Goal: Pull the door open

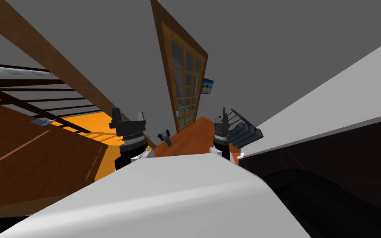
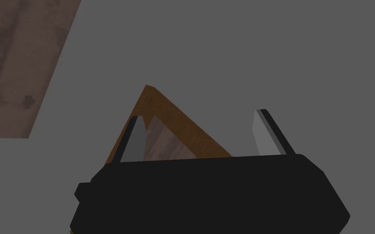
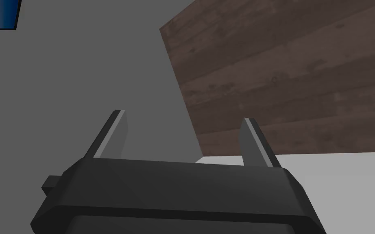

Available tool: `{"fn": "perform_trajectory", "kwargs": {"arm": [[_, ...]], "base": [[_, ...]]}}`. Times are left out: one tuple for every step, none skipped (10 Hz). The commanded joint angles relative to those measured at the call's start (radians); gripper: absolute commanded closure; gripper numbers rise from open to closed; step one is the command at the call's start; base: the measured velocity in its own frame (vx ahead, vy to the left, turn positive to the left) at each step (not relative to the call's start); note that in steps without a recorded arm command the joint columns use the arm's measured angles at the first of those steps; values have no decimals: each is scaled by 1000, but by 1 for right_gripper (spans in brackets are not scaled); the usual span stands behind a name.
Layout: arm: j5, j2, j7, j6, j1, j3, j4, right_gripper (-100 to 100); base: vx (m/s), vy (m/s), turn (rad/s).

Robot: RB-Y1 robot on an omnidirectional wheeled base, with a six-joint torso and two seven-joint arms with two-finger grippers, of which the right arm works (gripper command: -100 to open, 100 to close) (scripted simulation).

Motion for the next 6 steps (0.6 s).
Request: {"fn": "perform_trajectory", "kwargs": {"arm": [[-6,-8,-23,-3,-9,-5,25,-100],[-12,-15,-45,-6,-18,-10,49,-100],[-15,-19,-57,-8,-22,-12,62,-100],[-23,-26,-83,-11,-33,-18,92,-100],[-27,-31,-101,-14,-40,-22,110,-100],[-32,-35,-118,-16,-46,-26,129,-100]], "base": [[36,-1,179],[72,-12,315],[67,-23,198],[69,-27,183],[59,-30,232],[56,-28,189]]}}
